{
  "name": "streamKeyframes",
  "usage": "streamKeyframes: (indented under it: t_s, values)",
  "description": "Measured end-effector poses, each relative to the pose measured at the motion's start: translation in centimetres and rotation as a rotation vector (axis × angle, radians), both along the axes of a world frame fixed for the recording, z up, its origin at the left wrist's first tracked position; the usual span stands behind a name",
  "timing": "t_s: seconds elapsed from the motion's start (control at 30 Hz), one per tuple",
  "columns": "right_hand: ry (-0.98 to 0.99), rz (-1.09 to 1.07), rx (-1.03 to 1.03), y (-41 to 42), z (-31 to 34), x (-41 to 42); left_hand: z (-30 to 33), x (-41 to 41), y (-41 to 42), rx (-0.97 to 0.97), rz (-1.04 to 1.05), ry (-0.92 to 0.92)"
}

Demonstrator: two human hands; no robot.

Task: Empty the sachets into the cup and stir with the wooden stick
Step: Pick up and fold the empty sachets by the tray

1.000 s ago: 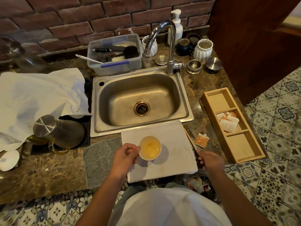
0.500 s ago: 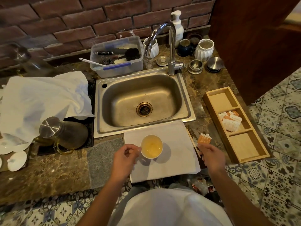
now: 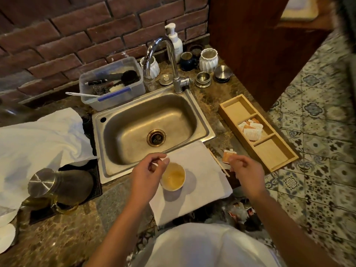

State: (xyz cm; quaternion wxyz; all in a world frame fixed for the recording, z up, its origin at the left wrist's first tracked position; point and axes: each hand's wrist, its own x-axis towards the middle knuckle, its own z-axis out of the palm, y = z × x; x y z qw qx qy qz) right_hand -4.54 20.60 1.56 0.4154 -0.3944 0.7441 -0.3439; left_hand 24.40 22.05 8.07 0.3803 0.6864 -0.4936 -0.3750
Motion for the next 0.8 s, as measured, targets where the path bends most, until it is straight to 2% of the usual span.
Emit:
streamKeyframes:
  t_s: [0.23, 0.53, 0.7, 0.8]
  values:
    - [0.078, -0.146, 0.023, 2.8, 0.9, 1.1, 1.2, -1.2, -3.2, -0.027, -0.295, -0.097]
    - [0.109, -0.267, 0.075, 4.3, 0.5, 1.3, 1.3, -4.6, -6.4, -0.043, -0.557, -0.18]
    - [0.08, -0.262, 0.135, 2.6, -1.0, 0.1, 0.7, -7.6, -9.3, -0.003, -0.667, -0.252]
    - [0.131, -0.213, 0.158, 1.3, -2.1, -1.0, -0.6, -9.8, -11.2, 0.034, -0.719, -0.318]
